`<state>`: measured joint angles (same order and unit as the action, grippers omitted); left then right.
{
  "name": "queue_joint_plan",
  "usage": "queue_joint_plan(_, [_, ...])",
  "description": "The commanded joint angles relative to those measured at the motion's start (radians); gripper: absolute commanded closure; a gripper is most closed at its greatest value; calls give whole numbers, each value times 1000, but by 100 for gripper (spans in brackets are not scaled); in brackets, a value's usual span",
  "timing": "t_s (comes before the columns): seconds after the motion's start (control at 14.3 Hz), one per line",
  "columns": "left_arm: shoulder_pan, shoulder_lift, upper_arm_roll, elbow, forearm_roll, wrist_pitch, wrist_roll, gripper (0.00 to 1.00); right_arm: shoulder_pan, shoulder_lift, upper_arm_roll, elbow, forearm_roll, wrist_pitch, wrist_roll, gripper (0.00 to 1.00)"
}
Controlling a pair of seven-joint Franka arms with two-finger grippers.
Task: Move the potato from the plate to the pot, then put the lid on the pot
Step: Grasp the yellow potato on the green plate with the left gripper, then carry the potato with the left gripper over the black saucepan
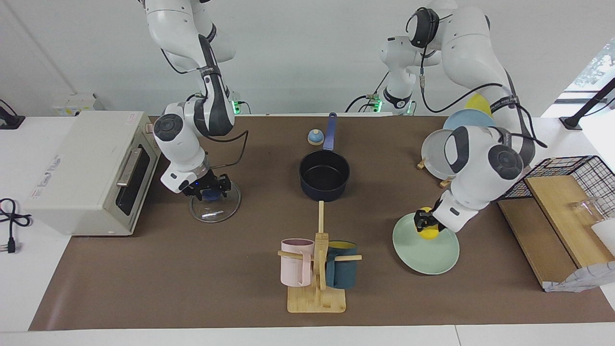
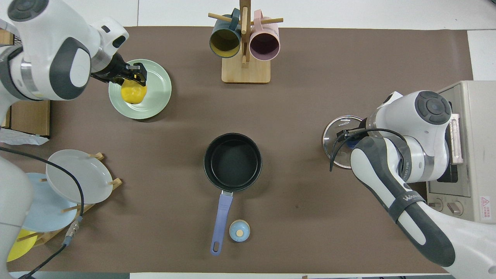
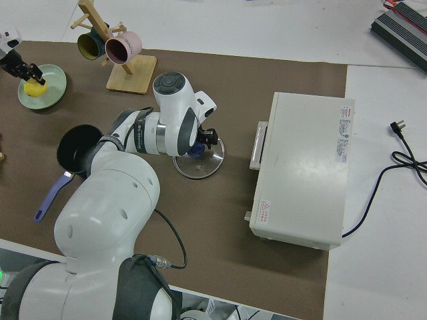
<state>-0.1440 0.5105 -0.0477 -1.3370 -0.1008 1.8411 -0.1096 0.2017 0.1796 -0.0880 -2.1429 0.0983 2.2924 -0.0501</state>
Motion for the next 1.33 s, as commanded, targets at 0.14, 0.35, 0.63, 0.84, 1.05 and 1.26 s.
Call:
queue_joint_plan(0.14, [-136, -240, -1, -89, -49, -91, -299, 100, -8, -32, 5, -32, 18, 6, -46, 58])
queue_joint_plan(0.35, [-291, -349, -3, -300, -48, 31, -442, 100, -5, -29, 5, -23, 17, 4, -48, 70])
queue_joint_plan(0.63, [-417, -411, -3, -579, -48, 317, -482, 100, 5, -6, 7, 69, 8, -85, -43, 100])
queue_joint_plan(0.84, [-463, -386, -1, -663, -39, 442, -512, 100, 15, -2, 7, 118, -8, -138, -45, 100])
queue_joint_plan(1.05, [-497, -382, 0, -747, -28, 529, -525, 100, 15, 12, 7, 305, -40, -394, -40, 100])
queue_joint_plan(1.26, [-514, -382, 0, -784, -14, 560, -542, 100, 12, -14, 8, 562, -48, -704, -37, 100])
